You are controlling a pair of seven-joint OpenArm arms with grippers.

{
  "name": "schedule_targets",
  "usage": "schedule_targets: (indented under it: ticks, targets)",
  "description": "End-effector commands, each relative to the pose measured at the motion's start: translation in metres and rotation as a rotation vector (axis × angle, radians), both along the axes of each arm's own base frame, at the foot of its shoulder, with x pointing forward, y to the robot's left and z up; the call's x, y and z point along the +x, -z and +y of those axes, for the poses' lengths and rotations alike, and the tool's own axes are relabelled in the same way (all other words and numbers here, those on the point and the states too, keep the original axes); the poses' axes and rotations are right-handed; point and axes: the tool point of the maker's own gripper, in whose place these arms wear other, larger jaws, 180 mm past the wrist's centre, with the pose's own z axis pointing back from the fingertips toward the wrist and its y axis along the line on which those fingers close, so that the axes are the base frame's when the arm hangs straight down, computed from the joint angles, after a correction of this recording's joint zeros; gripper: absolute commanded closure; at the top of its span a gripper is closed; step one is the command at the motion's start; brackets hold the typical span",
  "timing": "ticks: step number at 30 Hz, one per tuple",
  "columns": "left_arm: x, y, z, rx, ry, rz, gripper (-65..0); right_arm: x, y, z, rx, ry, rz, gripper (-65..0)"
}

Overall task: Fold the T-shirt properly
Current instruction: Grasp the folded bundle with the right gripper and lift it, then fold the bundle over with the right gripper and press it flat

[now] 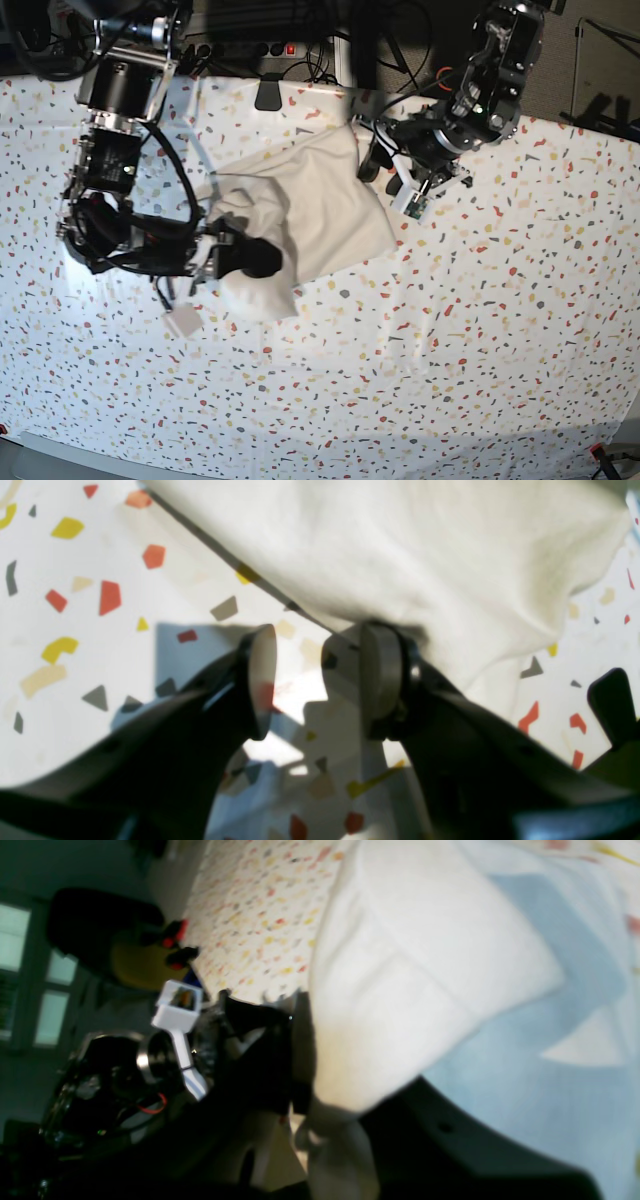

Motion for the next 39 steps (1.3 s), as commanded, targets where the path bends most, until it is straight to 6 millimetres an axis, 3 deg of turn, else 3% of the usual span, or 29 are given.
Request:
schedule_targets:
  ticks: [1, 6, 12, 13, 15, 17, 18, 26, 33, 39]
  targets:
    - [0.008, -0.012, -0.003, -0.028, -0.001, -0.043, -26.6, 0.006, -0.017, 0.014, 0.027, -0.026, -0.056, 0.0]
    - [0.008, -0.012, -0.003, -0.027, -0.001, -0.043, -26.6, -0.009, -0.003, 0.075, -0.017, -0.154, -0.033, 0.0]
    - [0.008, -0.011, -0.003, -0.027, -0.001, -0.042, -26.6, -0.021, 0.004, 0.112, -0.067, -0.243, -0.033, 0.0]
    - [0.008, -0.012, -0.003, -0.026, -0.001, -0.043, -26.6, -0.023, 0.005, 0.115, -0.07, -0.255, -0.034, -4.7]
    - [0.008, -0.011, -0.002, -0.016, 0.001, -0.045, -26.6, -0.026, 0.005, 0.119, -0.074, -0.273, -0.035, -20.6]
    - [0.008, -0.009, 0.001, 0.015, 0.007, -0.054, -26.6, -0.027, 0.005, 0.121, -0.075, -0.281, -0.036, -31.0]
    - [0.008, -0.008, 0.003, 0.033, 0.01, -0.059, -26.6, -0.028, 0.003, 0.122, -0.065, -0.283, -0.037, -33.2]
    - [0.009, 0.006, 0.027, 0.216, 0.023, -0.06, -26.6, -0.026, -0.026, 0.13, 0.082, -0.3, -0.068, -33.6]
    - [0.025, 0.006, 0.082, 0.277, -0.124, -0.038, -26.6, 0.002, -0.055, 0.111, 0.11, -0.228, -0.143, -33.6]
    - [0.041, -0.016, 0.145, 0.306, -0.302, -0.079, -26.6, 0.039, -0.074, 0.071, 0.08, -0.089, -0.211, -33.6]
